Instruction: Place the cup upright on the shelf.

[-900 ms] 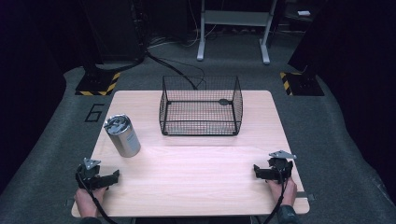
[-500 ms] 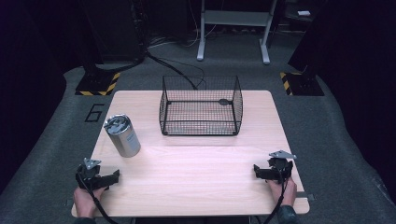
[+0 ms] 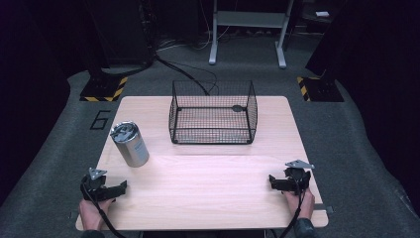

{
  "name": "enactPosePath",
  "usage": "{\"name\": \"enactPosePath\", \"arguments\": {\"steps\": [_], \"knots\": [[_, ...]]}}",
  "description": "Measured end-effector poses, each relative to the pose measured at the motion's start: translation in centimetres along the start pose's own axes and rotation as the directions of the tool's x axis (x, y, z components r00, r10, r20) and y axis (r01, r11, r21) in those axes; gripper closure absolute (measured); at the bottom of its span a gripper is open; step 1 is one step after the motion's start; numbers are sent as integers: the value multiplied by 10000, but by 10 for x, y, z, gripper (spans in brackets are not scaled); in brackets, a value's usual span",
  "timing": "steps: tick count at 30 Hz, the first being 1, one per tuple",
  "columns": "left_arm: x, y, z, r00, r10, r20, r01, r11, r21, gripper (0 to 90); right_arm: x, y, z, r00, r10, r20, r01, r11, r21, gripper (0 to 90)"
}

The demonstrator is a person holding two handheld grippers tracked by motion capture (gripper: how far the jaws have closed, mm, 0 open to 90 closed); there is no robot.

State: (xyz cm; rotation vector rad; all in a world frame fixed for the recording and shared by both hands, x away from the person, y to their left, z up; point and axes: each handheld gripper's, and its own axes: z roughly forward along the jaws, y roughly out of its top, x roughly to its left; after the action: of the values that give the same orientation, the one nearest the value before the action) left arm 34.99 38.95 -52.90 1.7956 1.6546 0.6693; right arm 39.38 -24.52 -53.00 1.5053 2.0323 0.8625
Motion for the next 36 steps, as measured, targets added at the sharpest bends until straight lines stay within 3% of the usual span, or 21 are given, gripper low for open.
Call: {"name": "enactPosePath", "arguments": {"steps": [5, 12, 19, 23, 24, 27, 29, 35, 36], "knots": [[-3, 6, -5, 9988, -276, 406, 290, 9990, -330, 0, 0, 0, 0, 10000, -5, 5, 5, 10000, 2, 1], [-7, 22, -16, 9968, -244, 766, 318, 9949, -960, 0, 0, 0, 0, 10000, 7, 6, -7, 10000, 0, 2], [-10, 34, -24, 9931, -234, 1153, 380, 9913, -1261, 0, 0, 0, 0, 10000, 6, 6, -6, 10000, 0, 2], [-12, 43, -28, 9905, -213, 1356, 434, 9858, -1621, 0, 0, 0, 0, 10000, 9, 7, -9, 10000, 0, 2], [-15, 48, -29, 9897, -237, 1413, 499, 9815, -1846, 0, 0, 0, 0, 10000, 8, 10, -8, 10000, -3, 2], [-17, 52, -30, 9883, -203, 1513, 497, 9799, -1933, 0, 0, 0, 0, 10000, 5, 5, -5, 10000, 0, 2], [-20, 59, -31, 9874, -132, 1577, 491, 9729, -2259, 0, 0, 0, 0, 10000, 10, 6, -10, 10000, -3, 2], [-25, 69, -33, 9845, -103, 1750, 575, 9620, -2670, 0, 0, 0, 0, 10000, 1, 6, -1, 10000, -1, 2], [-27, 72, -33, 9852, -51, 1714, 548, 9565, -2864, 0, 0, 0, 0, 10000, 7, 6, -7, 10000, -1, 2]]}}
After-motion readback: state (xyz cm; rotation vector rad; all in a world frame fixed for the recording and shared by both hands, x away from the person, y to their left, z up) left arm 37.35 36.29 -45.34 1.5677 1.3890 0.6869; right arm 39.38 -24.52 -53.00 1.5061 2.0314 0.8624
